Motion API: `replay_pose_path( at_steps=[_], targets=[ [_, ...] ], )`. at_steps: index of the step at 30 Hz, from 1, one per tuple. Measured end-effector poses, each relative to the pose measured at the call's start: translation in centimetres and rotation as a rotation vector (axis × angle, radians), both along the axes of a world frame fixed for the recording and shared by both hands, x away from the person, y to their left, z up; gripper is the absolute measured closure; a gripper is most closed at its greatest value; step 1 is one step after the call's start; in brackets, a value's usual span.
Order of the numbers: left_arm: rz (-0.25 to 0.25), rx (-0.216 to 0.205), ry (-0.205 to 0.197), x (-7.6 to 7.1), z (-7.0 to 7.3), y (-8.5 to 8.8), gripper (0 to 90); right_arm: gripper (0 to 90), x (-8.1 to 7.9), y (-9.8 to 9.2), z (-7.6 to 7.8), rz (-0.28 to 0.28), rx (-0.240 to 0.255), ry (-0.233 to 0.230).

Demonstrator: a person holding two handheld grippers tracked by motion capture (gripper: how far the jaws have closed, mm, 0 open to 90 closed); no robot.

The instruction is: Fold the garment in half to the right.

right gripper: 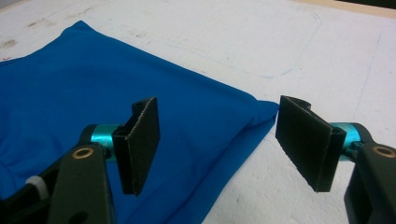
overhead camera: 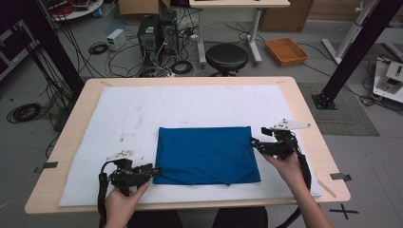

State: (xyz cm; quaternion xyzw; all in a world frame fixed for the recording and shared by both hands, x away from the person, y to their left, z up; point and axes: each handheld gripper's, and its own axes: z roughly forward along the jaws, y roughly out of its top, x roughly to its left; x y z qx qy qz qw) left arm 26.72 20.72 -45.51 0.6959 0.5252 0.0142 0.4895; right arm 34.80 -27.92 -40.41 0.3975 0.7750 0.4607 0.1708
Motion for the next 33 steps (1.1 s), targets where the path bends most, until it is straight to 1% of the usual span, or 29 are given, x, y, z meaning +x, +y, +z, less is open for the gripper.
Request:
replay_pose_path(
  at_steps=[3,5,7,10,12,13,15,17,19,20,22,24,25,26,27,30,33],
  targets=[
    [0.0,0.028,0.004,0.1,0.0,-0.5,46.8,30.6,0.0,0.3,0.0,0.009,-0.002,-0.004],
    [0.01,0.036,0.003,0.1,0.0,-0.6,47.2,30.7,0.1,0.5,0.0,0.01,-0.003,-0.002],
    [0.02,0.055,-0.002,0.0,0.0,-0.8,50.3,31.9,0.1,0.9,0.1,0.016,-0.005,-0.004],
    [0.036,0.087,-0.011,-0.1,0.1,-1.0,57.3,32.1,0.3,1.6,0.3,0.029,-0.007,-0.011],
    [0.037,0.109,-0.022,-0.1,0.1,-1.3,62.2,32.3,0.4,2.3,0.5,0.042,-0.007,-0.014],
    [0.038,0.113,-0.023,-0.1,0.1,-1.5,64.4,32.3,0.5,2.7,0.6,0.048,-0.007,-0.014],
    [0.045,0.12,-0.027,-0.2,0.1,-1.9,65.8,32.7,0.6,3.7,0.8,0.067,-0.007,-0.019],
    [0.046,0.139,-0.036,-0.2,0.1,-2.1,67.9,32.9,0.7,4.7,1.0,0.085,-0.011,-0.016],
    [0.043,0.15,-0.039,-0.2,0.1,-2.3,70.8,34.0,0.8,5.8,1.2,0.103,-0.016,-0.021],
    [0.049,0.148,-0.037,-0.2,0.1,-2.3,72.3,34.5,0.9,6.3,1.3,0.111,-0.016,-0.023],
    [0.052,0.151,-0.038,-0.2,0.1,-2.3,75.6,36.6,1.0,7.6,1.5,0.128,-0.017,-0.028],
    [0.05,0.163,-0.05,-0.2,0.2,-2.4,79.7,39.5,1.3,8.9,1.7,0.147,-0.015,-0.032],
    [0.05,0.168,-0.052,-0.2,0.2,-2.5,80.9,41.2,1.5,9.6,1.8,0.155,-0.003,-0.031],
    [0.051,0.171,-0.055,-0.2,0.2,-2.6,81.5,42.8,1.8,10.3,1.8,0.162,0.011,-0.026],
    [0.051,0.174,-0.058,-0.2,0.2,-2.6,82.0,43.9,2.1,11.1,1.8,0.17,0.014,-0.019],
    [0.053,0.178,-0.063,-0.3,0.2,-2.6,83.0,48.5,3.2,13.6,1.9,0.183,-0.011,0.006],
    [0.057,0.18,-0.068,-0.3,0.2,-2.6,83.2,51.5,4.4,16.3,2.1,0.202,-0.001,0.038]
  ],
)
